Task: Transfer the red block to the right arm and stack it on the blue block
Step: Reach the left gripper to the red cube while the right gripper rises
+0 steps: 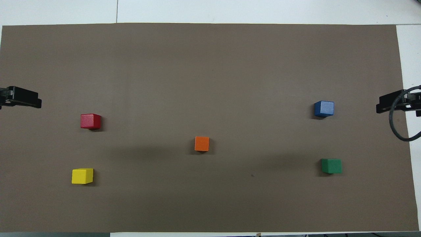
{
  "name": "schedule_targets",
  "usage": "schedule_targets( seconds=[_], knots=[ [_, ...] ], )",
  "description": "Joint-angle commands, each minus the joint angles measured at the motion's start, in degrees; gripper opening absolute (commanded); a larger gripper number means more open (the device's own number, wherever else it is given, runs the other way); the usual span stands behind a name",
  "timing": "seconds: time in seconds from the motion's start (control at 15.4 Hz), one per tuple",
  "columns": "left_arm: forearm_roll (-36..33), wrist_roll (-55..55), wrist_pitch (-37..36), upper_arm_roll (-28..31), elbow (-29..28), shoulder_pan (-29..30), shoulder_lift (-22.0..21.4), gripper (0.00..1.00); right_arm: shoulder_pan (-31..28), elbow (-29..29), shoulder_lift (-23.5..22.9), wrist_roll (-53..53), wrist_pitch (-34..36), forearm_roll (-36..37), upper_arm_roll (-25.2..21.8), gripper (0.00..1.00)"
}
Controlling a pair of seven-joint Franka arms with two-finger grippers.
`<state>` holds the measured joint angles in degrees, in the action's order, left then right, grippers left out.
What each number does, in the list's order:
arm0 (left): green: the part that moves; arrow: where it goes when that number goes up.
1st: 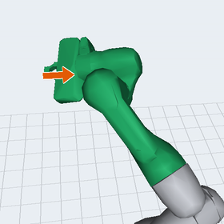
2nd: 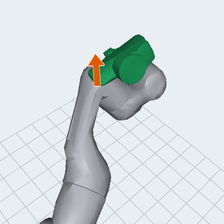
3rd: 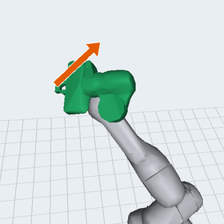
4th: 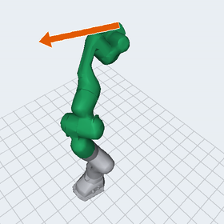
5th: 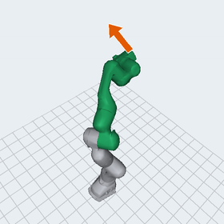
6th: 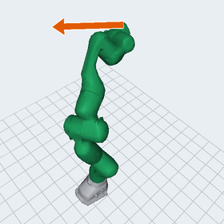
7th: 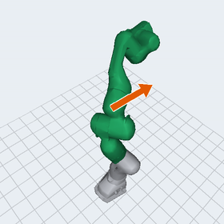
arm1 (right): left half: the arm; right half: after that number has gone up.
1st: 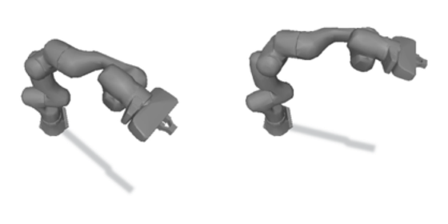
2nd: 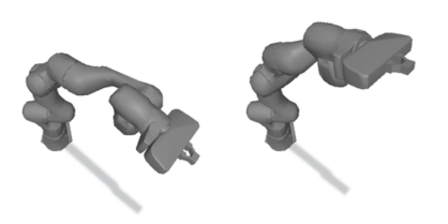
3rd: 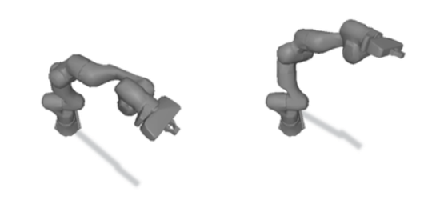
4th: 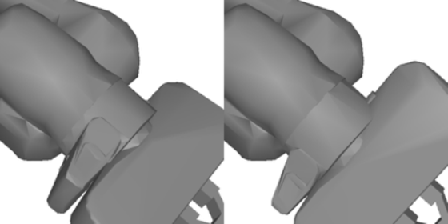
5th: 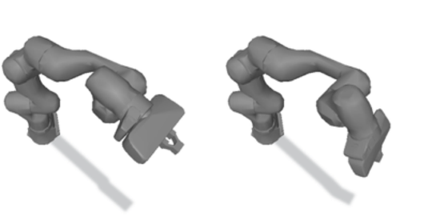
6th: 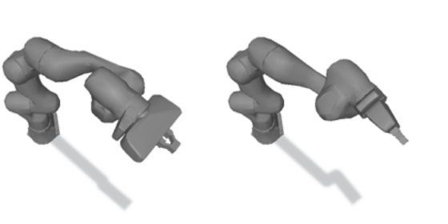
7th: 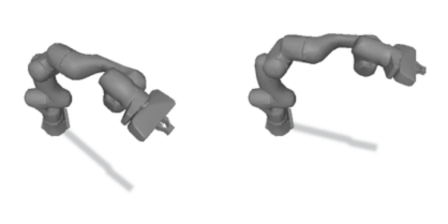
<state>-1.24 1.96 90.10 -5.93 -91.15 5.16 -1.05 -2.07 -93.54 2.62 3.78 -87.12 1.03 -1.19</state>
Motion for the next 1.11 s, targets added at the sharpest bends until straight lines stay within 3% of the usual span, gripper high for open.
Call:
schedule_targets(
  seconds=[0.0, 0.52, 1.04],
  knots=[
    [-0.1, 0.6, 0.3, -0.3, -0.9, 0.6, -1.0, 1.00, -0.7, -1.6, 1.6, -1.7, 0.5, 0.5, 0.5, 1.00],
    [0.5, 0.3, 1.4, 0.7, -1.7, 0.7, -1.2, 1.00, -0.9, -1.6, 1.6, -1.6, 0.5, 0.5, 0.5, 1.00],
    [0.5, 0.3, 17.0, 0.7, -17.0, 0.1, -1.4, 1.00, -0.6, -1.6, 1.6, -1.7, 0.3, -0.3, 0.6, 1.00]
  ],
)
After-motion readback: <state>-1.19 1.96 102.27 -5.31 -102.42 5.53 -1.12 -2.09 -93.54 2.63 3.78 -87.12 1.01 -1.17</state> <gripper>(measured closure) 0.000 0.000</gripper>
